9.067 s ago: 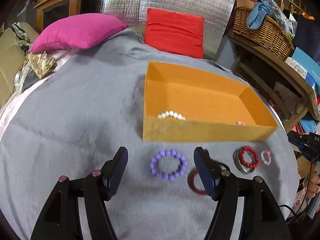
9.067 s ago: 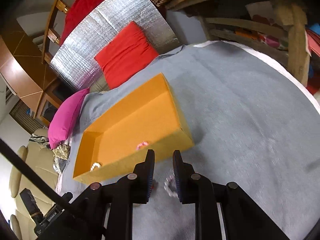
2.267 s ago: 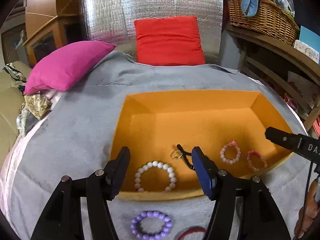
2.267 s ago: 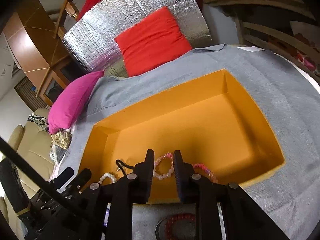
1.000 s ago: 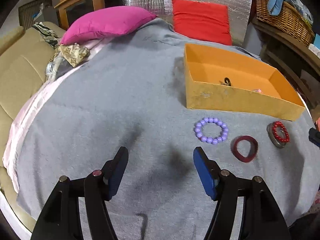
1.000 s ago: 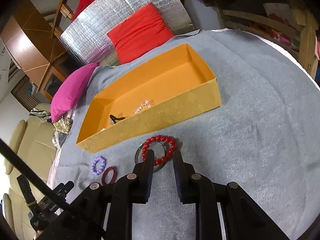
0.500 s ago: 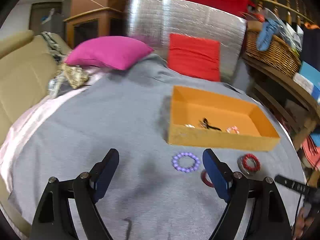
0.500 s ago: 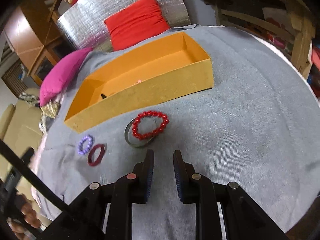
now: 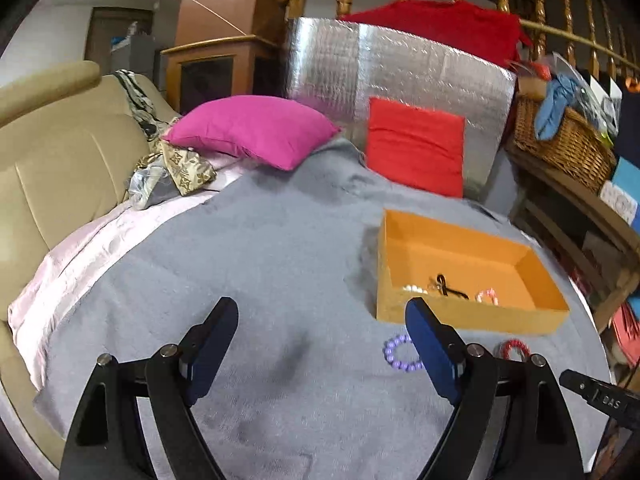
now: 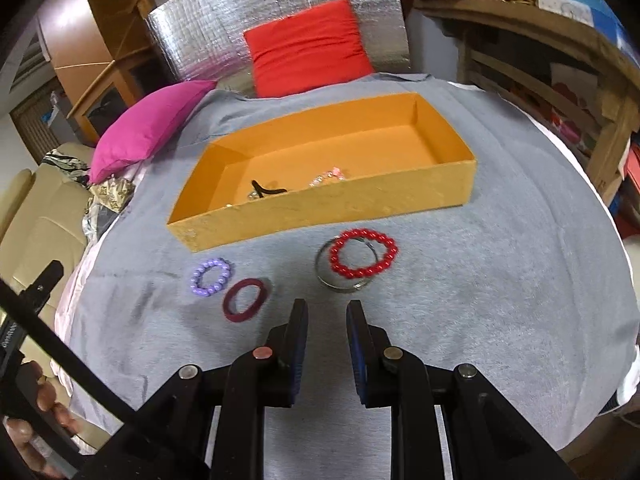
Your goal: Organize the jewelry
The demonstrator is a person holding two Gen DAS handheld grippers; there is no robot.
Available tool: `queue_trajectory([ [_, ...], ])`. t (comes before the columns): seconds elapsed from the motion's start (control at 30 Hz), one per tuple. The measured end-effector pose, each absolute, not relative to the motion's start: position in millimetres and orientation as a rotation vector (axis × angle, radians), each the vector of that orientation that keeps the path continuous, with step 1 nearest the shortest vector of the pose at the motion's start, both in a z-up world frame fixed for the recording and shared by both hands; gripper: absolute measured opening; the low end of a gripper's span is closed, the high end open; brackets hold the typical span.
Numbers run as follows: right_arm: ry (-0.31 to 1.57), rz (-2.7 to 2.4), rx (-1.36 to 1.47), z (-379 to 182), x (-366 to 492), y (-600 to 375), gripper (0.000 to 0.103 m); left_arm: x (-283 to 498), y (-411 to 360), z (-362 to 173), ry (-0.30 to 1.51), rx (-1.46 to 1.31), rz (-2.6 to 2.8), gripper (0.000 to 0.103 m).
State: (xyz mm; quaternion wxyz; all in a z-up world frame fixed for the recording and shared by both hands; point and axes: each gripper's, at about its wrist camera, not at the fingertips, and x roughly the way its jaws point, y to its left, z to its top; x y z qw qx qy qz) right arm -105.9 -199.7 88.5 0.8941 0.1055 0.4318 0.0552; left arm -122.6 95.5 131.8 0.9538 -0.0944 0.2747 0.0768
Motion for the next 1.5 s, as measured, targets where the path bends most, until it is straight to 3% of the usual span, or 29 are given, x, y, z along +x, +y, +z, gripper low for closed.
queue_trajectory([
  [0.23,0.868,0.101,0.216,94,-101,-203,0.022,-92,81,96,0.818,-0.226,0.04,0.086],
  [0.53,0.881,0.083,0.237,79,-81,-224,0.023,-72,91,84,0.822,-0.135,0.183,0.086],
  [0.6,0.883,0.086,0.241,74,-75,-227,0.032,-65,100,80,0.82,-0.132,0.211,0.086],
  [0.67,0.877,0.097,0.249,71,-69,-229,0.048,-60,108,76,0.819,-0.124,0.245,0.086],
  [0.97,0.843,0.185,0.229,70,-39,-235,0.048,-49,107,77,0.723,-0.065,0.293,0.086],
  [1.5,0.923,0.204,0.429,51,-23,-277,0.048,-29,30,53,0.794,0.072,0.1,0.086],
])
